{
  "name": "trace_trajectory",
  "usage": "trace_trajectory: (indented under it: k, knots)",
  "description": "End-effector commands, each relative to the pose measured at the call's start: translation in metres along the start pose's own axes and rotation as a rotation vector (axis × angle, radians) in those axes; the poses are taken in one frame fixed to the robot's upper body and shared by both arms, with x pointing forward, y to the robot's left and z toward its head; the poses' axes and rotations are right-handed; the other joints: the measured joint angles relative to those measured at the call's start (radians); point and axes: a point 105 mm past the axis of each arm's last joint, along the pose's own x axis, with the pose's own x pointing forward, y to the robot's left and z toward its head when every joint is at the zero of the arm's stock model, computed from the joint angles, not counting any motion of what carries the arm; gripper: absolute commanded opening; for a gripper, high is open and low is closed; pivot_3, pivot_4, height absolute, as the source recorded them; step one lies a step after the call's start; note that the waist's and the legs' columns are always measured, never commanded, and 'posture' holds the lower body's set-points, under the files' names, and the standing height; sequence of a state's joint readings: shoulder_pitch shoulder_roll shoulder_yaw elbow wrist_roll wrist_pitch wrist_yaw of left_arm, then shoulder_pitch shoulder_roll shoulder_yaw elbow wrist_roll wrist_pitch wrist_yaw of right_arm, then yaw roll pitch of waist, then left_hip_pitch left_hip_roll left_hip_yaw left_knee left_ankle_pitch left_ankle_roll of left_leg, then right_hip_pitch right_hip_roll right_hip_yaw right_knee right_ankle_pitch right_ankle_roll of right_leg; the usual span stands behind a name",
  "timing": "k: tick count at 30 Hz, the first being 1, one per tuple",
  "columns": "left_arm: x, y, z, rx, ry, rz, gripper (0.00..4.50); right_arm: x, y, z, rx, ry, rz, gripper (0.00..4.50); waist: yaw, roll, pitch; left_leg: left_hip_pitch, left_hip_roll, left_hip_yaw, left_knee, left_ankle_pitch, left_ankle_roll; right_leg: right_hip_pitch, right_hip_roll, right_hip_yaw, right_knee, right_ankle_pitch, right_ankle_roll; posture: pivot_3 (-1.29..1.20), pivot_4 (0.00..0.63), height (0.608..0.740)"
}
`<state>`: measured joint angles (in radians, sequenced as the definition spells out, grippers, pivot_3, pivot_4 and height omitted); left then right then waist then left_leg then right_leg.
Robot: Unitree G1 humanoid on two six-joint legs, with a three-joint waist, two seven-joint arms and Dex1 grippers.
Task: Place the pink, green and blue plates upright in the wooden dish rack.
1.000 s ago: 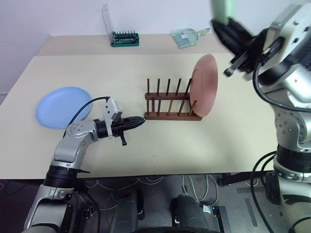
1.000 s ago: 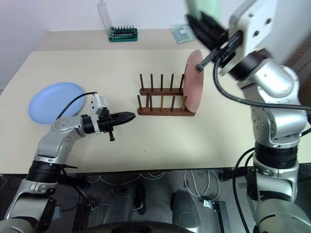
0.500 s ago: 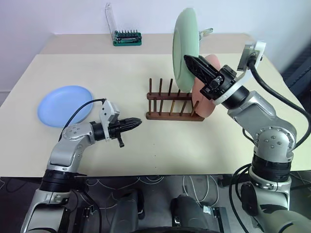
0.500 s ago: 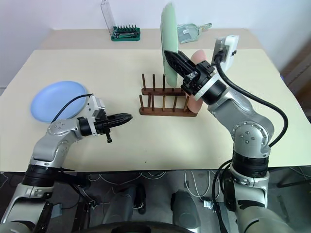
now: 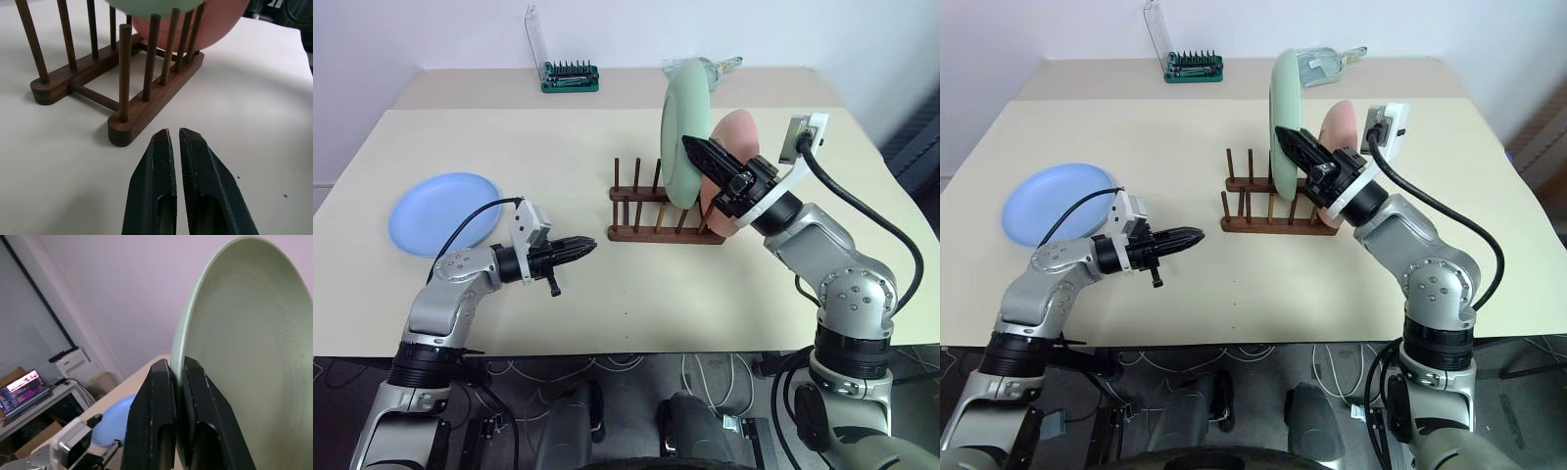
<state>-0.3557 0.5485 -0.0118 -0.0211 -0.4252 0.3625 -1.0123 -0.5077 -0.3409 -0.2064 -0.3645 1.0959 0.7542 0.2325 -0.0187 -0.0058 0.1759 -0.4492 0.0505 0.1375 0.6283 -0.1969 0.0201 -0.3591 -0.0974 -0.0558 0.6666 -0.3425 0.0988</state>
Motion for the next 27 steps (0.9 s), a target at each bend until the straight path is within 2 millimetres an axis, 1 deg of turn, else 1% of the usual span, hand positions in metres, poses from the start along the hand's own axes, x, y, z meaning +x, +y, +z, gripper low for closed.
trace_trajectory:
  k: [1, 6, 8, 9, 11, 15, 17, 22, 27]
  knots:
    - [-0.004, 0.001, 0.015, 0.049, -0.035, 0.009, 0.27, 0.001, 0.001, 0.004, 0.016, -0.026, 0.001, 0.03, 0.000, 0.000, 0.000, 0.000, 0.000, 0.000, 0.000, 0.000, 0.000, 0.000, 0.000, 0.000, 0.000, 0.000, 0.000, 0.00, 0.150, 0.732]
    - [-0.003, 0.001, 0.015, 0.050, -0.033, 0.010, 0.27, 0.001, -0.001, 0.000, 0.031, -0.014, -0.007, 0.03, 0.000, 0.000, 0.000, 0.000, 0.000, 0.000, 0.000, 0.000, 0.000, 0.000, 0.000, 0.000, 0.000, 0.000, 0.000, 0.00, 0.150, 0.732]
    - [-0.003, 0.001, 0.015, 0.050, -0.032, 0.010, 0.27, 0.001, -0.001, -0.001, 0.031, -0.011, -0.004, 0.69, 0.000, 0.000, 0.000, 0.000, 0.000, 0.000, 0.000, 0.000, 0.000, 0.000, 0.000, 0.000, 0.000, 0.000, 0.000, 0.00, 0.150, 0.732]
    - [-0.003, 0.001, 0.015, 0.050, -0.032, 0.010, 0.27, 0.001, 0.000, -0.001, 0.030, -0.010, -0.001, 0.92, 0.000, 0.000, 0.000, 0.000, 0.000, 0.000, 0.000, 0.000, 0.000, 0.000, 0.000, 0.000, 0.000, 0.000, 0.000, 0.00, 0.150, 0.732]
    - [-0.002, 0.001, 0.015, 0.049, -0.031, 0.009, 0.27, 0.002, 0.001, -0.001, 0.023, -0.009, 0.002, 1.97, -0.001, 0.000, 0.000, 0.000, 0.000, 0.000, 0.000, 0.000, 0.000, 0.000, 0.000, 0.000, 0.000, 0.000, 0.000, 0.00, 0.150, 0.732]
    - [-0.001, 0.001, 0.015, 0.049, -0.032, 0.008, 0.27, 0.003, 0.002, 0.001, -0.038, 0.009, -0.002, 3.87, -0.001, 0.000, 0.000, 0.000, 0.000, 0.000, 0.000, 0.000, 0.000, 0.000, 0.000, 0.000, 0.000, 0.000, 0.000, 0.00, 0.150, 0.732]
    - [-0.001, 0.001, 0.016, 0.049, -0.033, 0.007, 0.27, 0.003, 0.004, 0.004, -0.075, 0.014, 0.002, 3.87, -0.001, 0.000, 0.000, 0.000, 0.000, 0.000, 0.000, 0.000, 0.000, 0.000, 0.000, 0.000, 0.000, 0.000, 0.000, 0.00, 0.150, 0.732]
    - [-0.001, 0.001, 0.016, 0.050, -0.032, 0.008, 0.27, 0.006, 0.011, 0.019, -0.239, 0.029, 0.019, 3.87, 0.000, 0.000, 0.000, -0.001, 0.000, 0.000, 0.000, 0.000, 0.000, -0.001, 0.000, 0.000, 0.000, 0.000, 0.000, 0.00, 0.150, 0.732]
    - [-0.005, 0.009, 0.023, 0.055, -0.065, 0.058, 0.27, 0.009, 0.018, 0.036, -0.485, 0.057, 0.027, 3.87, 0.000, 0.000, 0.000, -0.001, 0.000, 0.000, 0.000, 0.000, 0.000, -0.002, 0.000, 0.000, 0.000, 0.000, 0.000, 0.00, 0.150, 0.732]
